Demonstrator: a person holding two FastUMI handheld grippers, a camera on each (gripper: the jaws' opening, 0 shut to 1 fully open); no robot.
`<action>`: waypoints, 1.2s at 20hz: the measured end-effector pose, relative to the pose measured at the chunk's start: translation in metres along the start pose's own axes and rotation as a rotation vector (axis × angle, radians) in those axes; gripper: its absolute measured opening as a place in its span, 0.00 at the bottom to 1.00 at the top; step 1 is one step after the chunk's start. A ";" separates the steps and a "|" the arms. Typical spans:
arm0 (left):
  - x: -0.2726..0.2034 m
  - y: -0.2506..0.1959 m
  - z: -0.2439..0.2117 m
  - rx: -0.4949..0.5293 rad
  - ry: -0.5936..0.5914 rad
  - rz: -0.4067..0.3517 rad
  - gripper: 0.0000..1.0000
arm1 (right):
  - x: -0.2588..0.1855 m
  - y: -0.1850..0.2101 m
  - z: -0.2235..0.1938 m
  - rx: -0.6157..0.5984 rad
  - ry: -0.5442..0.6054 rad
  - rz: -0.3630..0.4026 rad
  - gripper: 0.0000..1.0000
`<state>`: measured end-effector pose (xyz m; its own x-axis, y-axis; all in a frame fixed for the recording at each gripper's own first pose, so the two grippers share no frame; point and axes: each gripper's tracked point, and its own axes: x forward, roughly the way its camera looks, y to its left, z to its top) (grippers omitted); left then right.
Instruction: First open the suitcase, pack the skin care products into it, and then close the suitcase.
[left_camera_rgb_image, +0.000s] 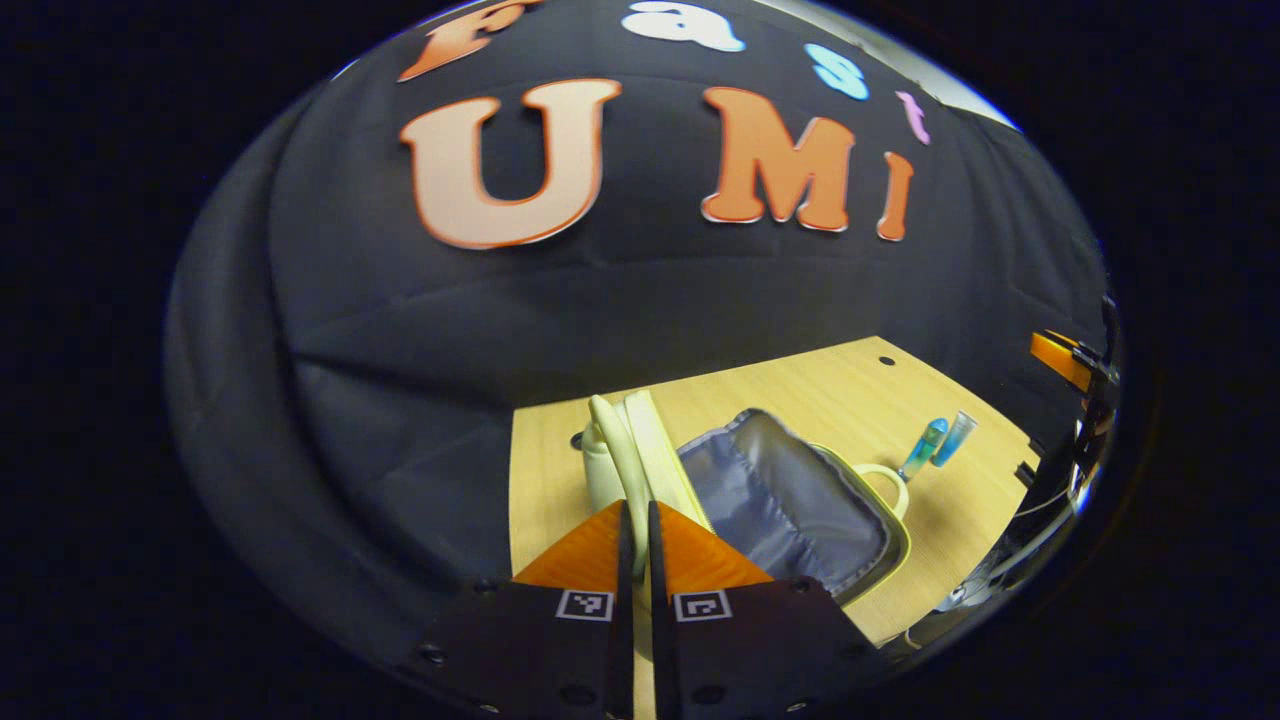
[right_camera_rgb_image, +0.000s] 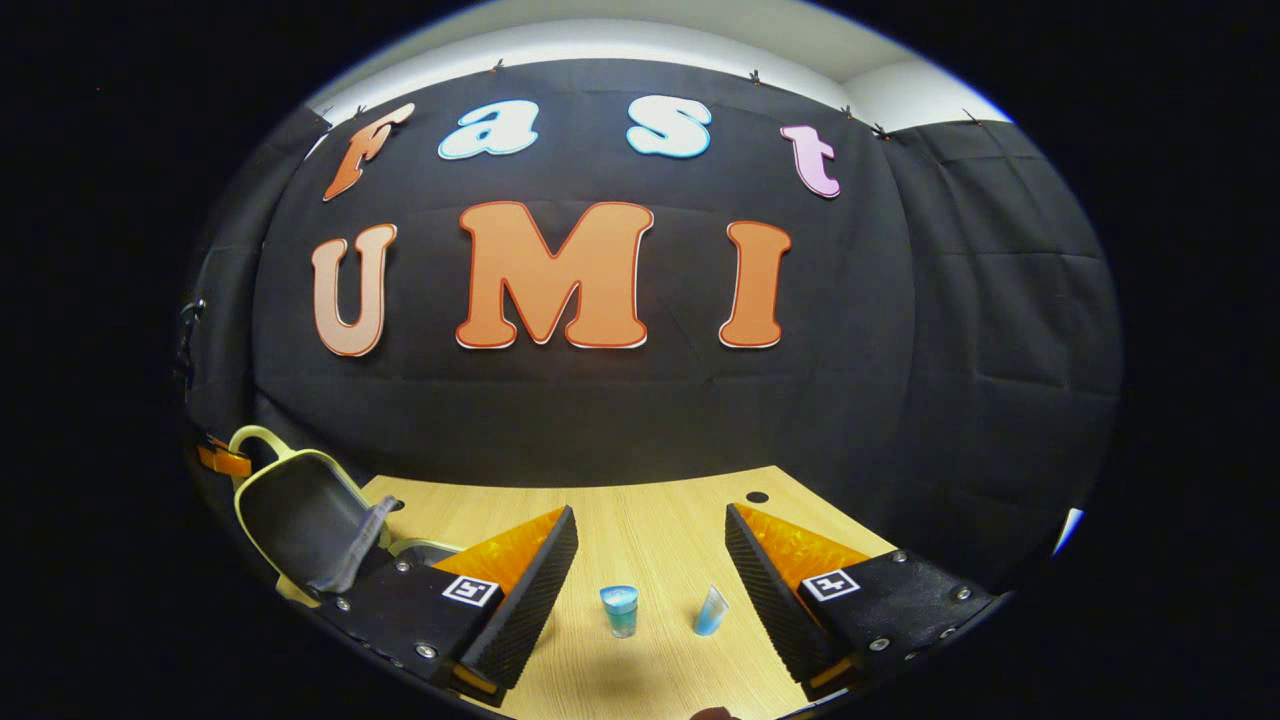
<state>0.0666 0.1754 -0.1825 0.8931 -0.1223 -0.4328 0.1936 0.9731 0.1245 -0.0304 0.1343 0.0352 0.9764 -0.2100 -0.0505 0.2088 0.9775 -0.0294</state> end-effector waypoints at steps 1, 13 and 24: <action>0.000 0.014 -0.007 -0.047 0.000 0.008 0.08 | -0.002 0.001 0.003 0.001 -0.004 0.001 0.95; 0.045 0.127 -0.155 -0.344 0.065 0.026 0.08 | -0.002 0.030 0.015 0.018 0.004 0.000 0.95; 0.086 0.135 -0.212 -0.447 0.143 0.042 0.09 | 0.007 0.029 0.000 -0.031 0.052 -0.036 0.95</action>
<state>0.0836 0.3376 -0.3918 0.8253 -0.0838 -0.5585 -0.0631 0.9691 -0.2387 -0.0179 0.1608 0.0344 0.9638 -0.2465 -0.1011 0.2411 0.9685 -0.0627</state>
